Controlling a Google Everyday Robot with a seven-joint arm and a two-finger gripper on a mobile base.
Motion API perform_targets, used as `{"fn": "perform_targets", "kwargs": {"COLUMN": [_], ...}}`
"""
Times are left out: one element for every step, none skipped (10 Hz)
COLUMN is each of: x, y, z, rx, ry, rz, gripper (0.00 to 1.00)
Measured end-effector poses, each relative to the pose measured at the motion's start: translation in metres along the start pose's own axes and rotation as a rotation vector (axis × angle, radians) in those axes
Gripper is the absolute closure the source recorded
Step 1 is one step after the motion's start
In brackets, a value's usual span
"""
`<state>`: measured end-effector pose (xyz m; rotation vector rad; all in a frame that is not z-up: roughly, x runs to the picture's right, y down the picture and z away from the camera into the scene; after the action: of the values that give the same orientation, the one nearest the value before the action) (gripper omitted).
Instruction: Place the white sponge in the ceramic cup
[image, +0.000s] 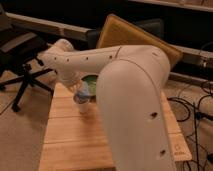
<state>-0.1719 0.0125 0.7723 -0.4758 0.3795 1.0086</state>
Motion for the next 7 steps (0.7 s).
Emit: {"fn": "perform_targets", "kwargs": {"x": [-0.006, -0.009, -0.009, -0.009, -0.007, -0.006, -0.004], "y": [0.015, 0.027, 0.031, 0.034, 0.033, 0.032, 0.030], "z": [0.006, 0.012, 0.017, 0.021, 0.024, 0.025, 0.026], "rx": [-0.009, -0.028, -0.040, -0.050, -0.055, -0.058, -0.058], "ry": [0.009, 0.021, 0.031, 0.040, 0.047, 0.051, 0.055], "rz": [-0.039, -0.064, -0.071, -0.073, -0.072, -0.069, -0.066], "gripper": [1.00, 1.00, 1.00, 1.00, 1.00, 1.00, 1.00]}}
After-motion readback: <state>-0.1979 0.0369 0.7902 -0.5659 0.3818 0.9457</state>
